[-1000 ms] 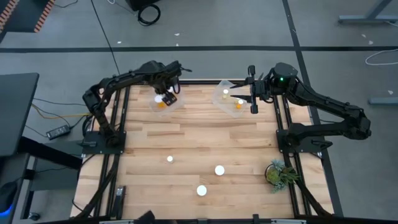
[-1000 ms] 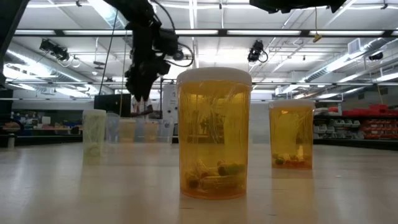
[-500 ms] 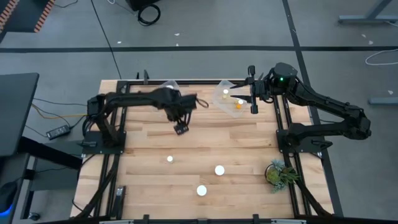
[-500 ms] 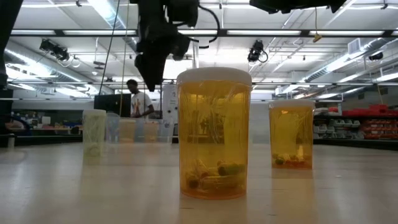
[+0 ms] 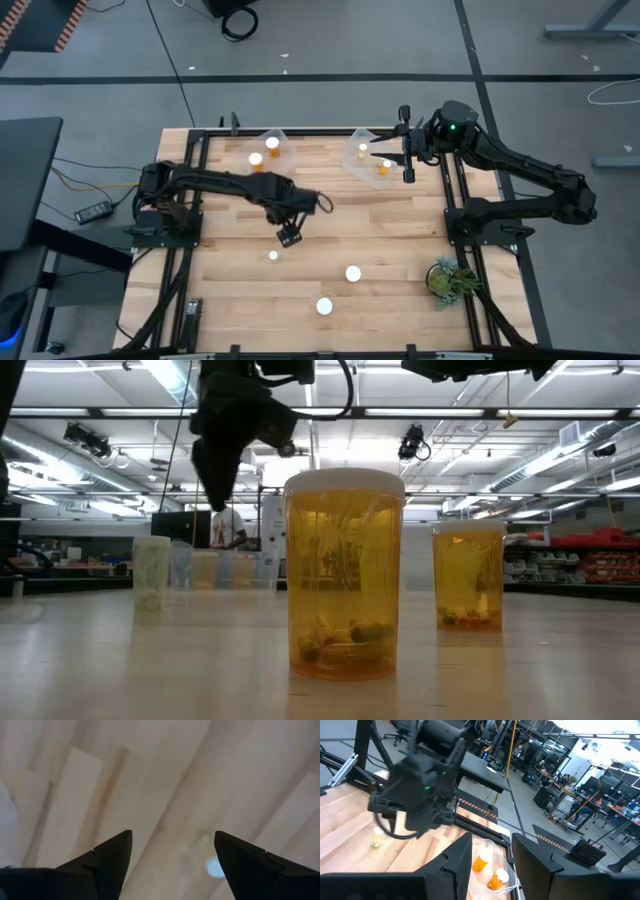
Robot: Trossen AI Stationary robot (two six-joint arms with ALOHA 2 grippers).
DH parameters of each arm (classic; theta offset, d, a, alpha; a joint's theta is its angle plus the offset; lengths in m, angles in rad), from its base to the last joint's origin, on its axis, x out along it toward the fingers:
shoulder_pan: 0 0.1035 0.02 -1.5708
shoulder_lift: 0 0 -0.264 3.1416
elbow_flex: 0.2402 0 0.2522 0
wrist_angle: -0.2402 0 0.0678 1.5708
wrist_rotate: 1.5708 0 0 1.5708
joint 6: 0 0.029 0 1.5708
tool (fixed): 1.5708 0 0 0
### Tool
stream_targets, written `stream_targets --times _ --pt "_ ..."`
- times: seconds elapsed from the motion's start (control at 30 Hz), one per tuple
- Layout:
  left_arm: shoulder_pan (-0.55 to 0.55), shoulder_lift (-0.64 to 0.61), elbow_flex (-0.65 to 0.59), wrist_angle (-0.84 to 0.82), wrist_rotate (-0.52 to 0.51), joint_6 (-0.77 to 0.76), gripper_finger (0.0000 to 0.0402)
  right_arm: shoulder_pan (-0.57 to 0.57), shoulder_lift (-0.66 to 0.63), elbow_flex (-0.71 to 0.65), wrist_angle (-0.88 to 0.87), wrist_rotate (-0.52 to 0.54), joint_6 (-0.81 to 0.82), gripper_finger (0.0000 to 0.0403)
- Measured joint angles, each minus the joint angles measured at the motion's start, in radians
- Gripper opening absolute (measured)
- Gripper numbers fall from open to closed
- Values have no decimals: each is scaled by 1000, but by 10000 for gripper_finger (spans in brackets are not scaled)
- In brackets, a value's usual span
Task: Pick and place medicine bottles into bin by pill shape (circle, oval)
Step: Put the small yellow pill bottle into the right transparent bin
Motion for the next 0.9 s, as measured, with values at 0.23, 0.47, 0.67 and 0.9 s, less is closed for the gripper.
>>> stream_targets --times 0.23,0.47,0.67,0.9 --pt "-72 0 -43 16 1 -104 291 0 0 0 0 0 7 147" --pt "-161 0 -42 76 -4 -212 291 0 0 0 0 0 14 147" --pt "-230 0 -42 83 -93 -288 291 0 0 0 8 0 14 147" --pt "-256 18 -42 100 -131 -308 291 1 0 0 16 0 21 147"
